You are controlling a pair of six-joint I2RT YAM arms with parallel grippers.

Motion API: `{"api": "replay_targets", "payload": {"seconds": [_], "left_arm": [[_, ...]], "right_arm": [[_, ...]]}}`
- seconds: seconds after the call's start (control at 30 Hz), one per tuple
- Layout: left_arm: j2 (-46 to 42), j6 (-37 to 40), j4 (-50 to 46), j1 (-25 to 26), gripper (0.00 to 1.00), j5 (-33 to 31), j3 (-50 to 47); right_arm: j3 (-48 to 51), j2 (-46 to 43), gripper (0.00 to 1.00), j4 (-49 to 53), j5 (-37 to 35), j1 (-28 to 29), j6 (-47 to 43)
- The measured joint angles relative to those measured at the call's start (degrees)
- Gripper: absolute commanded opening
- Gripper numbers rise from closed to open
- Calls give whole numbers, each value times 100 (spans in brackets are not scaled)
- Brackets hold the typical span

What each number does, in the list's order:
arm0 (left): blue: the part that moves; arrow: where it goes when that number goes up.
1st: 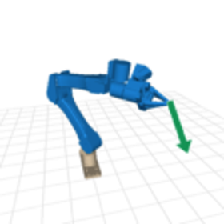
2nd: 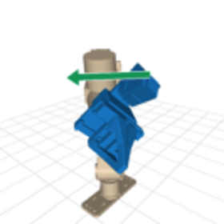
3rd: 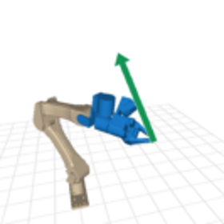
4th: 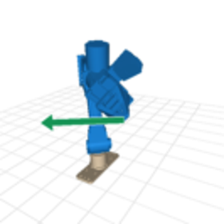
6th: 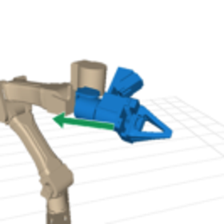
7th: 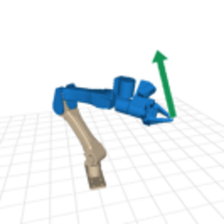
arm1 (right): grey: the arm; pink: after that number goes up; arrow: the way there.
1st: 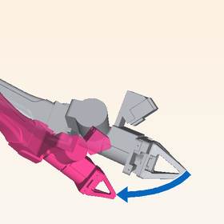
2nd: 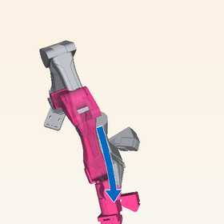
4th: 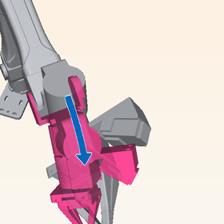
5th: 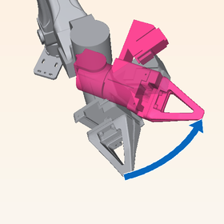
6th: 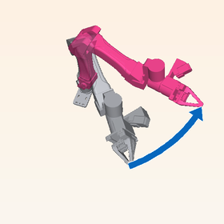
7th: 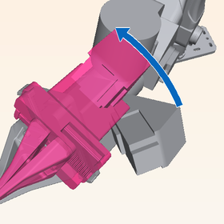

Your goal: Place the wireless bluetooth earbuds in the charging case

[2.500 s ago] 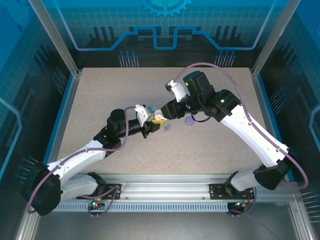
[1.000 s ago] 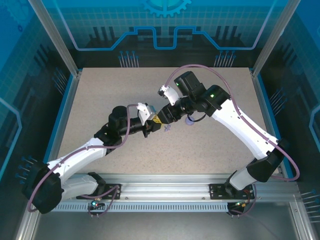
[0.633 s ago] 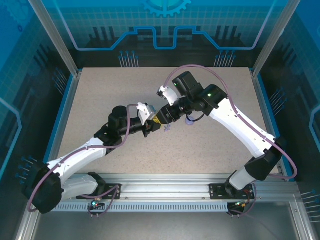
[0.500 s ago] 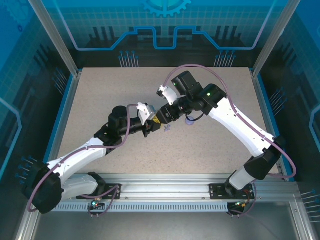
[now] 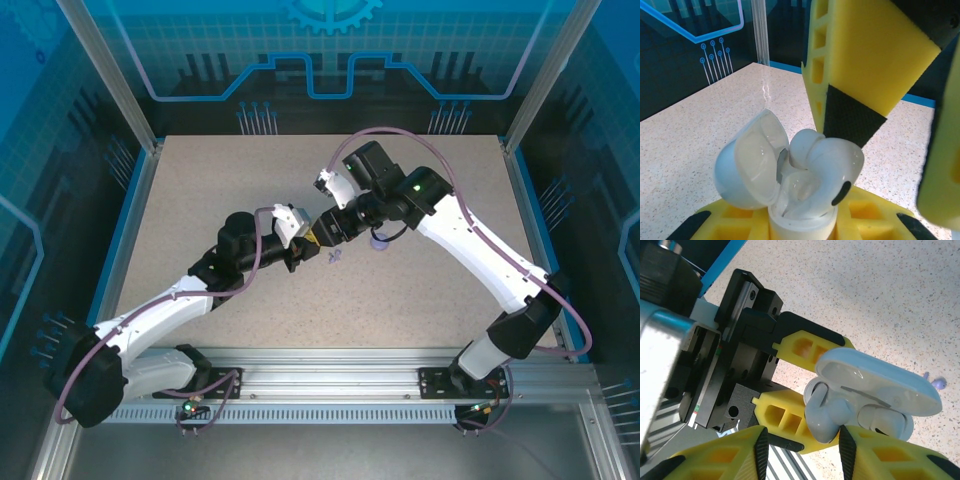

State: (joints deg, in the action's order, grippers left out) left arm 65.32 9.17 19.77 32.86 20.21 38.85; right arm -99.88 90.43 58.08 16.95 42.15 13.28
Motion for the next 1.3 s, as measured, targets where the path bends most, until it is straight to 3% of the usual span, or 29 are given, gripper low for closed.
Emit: {"api": "replay_targets", "payload": {"seconds": [0.53,0.7,0.83,1.0,1.3], "left_arm": [[15,-2,-20,0,9,-31,0],[15,0,-24,0,8,72,0],[15,0,-24,0,8,345,0],[-24,-2,-22,0,8,1014,2],[-57,0,0,63,8,2098,205]], "right_arm": [[-33,151,50,39,-118,20,155],[170,-284,53,-177,-492,-11,201],[634,-994,52,-466,-645,-365,315],[1220,-1508,50,-680,-581,-1296,391],[1888,-1137,48,-791,-136,-1495,361]]}}
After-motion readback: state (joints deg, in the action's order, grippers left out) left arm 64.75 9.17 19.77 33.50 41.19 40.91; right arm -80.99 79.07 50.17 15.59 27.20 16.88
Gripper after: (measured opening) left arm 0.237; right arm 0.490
